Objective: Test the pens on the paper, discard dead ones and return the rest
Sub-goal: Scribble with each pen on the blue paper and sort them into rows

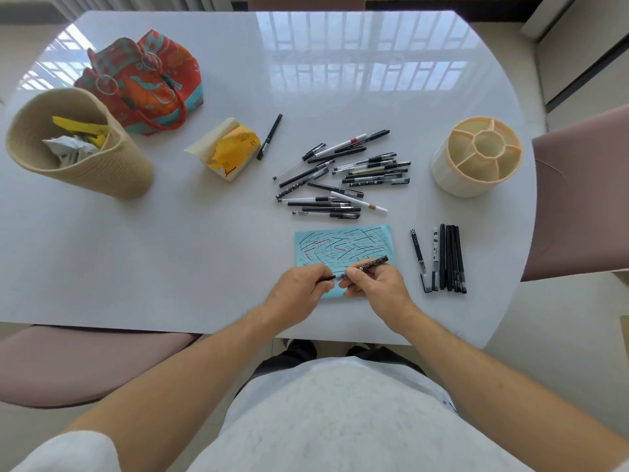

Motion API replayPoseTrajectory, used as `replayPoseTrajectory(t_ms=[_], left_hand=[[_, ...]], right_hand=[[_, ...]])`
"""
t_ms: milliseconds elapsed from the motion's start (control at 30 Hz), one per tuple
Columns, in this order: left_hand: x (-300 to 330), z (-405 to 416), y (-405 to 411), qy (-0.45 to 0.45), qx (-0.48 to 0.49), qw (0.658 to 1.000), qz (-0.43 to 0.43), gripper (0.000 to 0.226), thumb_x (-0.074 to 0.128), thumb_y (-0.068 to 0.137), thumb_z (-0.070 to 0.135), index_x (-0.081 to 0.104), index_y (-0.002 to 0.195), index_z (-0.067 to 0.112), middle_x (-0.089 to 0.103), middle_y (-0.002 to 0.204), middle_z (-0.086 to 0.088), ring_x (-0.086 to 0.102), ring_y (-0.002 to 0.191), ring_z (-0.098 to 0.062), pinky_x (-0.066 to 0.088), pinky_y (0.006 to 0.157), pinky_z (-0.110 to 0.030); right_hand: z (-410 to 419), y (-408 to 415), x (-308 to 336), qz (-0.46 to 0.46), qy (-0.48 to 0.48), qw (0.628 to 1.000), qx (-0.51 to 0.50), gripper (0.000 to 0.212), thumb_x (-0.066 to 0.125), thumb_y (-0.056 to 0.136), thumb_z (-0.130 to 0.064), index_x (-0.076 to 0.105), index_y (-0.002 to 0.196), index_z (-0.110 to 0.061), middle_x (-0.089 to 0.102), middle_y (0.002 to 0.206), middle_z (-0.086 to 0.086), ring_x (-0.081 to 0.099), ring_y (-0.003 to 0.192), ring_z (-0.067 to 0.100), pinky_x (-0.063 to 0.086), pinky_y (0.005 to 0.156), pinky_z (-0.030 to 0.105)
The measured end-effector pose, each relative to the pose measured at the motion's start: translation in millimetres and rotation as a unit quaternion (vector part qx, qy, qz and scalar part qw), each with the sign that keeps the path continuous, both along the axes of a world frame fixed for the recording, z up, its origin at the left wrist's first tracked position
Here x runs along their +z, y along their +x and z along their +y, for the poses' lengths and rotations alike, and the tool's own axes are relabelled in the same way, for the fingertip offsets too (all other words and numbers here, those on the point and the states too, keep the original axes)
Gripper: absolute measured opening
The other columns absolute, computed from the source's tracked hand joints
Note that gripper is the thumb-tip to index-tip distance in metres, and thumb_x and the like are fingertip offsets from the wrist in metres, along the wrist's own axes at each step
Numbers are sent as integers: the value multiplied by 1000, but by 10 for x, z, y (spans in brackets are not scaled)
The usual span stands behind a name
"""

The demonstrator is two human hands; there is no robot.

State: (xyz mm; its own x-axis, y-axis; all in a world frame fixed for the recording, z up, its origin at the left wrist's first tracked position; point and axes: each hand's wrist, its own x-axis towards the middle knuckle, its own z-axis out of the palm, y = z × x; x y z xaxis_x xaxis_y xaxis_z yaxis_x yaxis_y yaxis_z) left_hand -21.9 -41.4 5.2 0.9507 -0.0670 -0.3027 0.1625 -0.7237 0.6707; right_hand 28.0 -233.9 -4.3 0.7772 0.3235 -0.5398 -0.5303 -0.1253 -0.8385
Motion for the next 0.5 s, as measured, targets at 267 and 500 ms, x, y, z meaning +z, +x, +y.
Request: replayPoseTrajectory(t_ms=[267,500], left_hand=[[-70,-71,125,-5,0,1000,7,18,61,95,36,67,110,27,68,97,14,59,84,-7,53,79,-31],[-256,251,-37,105,-13,994,18,37,66,92,36,58,128,28,53,127,7,47,121,-13,51,89,-35]], right_hand=[[-217,274,5,34,-48,998,-12,10,61,101,-11,68,95,-6,73,93,18,67,73,21,62,72,35],[-746,797,-107,-120,-418,886,161,25,62,96,-20,59,118,-8,66,102,10,62,95,31,52,85,40]])
